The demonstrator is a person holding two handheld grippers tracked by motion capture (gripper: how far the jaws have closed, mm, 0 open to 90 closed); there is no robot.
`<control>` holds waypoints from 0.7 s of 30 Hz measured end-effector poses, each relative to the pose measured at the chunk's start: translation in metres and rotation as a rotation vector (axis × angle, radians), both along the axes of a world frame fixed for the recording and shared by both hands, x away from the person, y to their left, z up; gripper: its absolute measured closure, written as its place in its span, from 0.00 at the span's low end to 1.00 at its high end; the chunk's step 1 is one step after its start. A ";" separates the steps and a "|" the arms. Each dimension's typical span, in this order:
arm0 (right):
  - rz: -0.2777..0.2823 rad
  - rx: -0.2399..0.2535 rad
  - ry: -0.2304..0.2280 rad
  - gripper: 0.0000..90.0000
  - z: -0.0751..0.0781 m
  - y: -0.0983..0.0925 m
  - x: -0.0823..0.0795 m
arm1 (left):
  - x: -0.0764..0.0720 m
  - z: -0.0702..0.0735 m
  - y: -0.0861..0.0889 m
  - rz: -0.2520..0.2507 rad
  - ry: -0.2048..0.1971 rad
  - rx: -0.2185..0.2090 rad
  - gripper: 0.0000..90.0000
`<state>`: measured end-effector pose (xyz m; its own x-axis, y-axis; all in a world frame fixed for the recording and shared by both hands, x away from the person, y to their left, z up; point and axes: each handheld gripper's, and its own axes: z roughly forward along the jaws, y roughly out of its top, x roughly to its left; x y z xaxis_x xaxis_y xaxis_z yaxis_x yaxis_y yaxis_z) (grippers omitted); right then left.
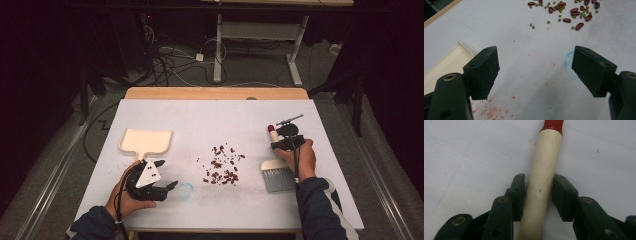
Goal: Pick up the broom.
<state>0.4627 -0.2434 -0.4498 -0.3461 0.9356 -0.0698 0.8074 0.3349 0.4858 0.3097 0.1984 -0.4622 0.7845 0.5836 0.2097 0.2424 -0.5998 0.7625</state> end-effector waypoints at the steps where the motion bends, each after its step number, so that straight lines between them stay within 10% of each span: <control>1: 0.000 0.000 0.000 0.71 0.000 0.000 0.000 | 0.000 0.000 0.000 0.000 0.000 0.000 0.23; 12: 0.036 0.021 -0.049 0.78 -0.001 -0.001 -0.005 | 0.002 -0.001 -0.003 0.002 0.016 -0.002 0.23; 21: 0.083 0.094 -0.265 0.78 0.024 -0.010 -0.038 | 0.003 0.002 -0.002 0.022 0.022 -0.033 0.23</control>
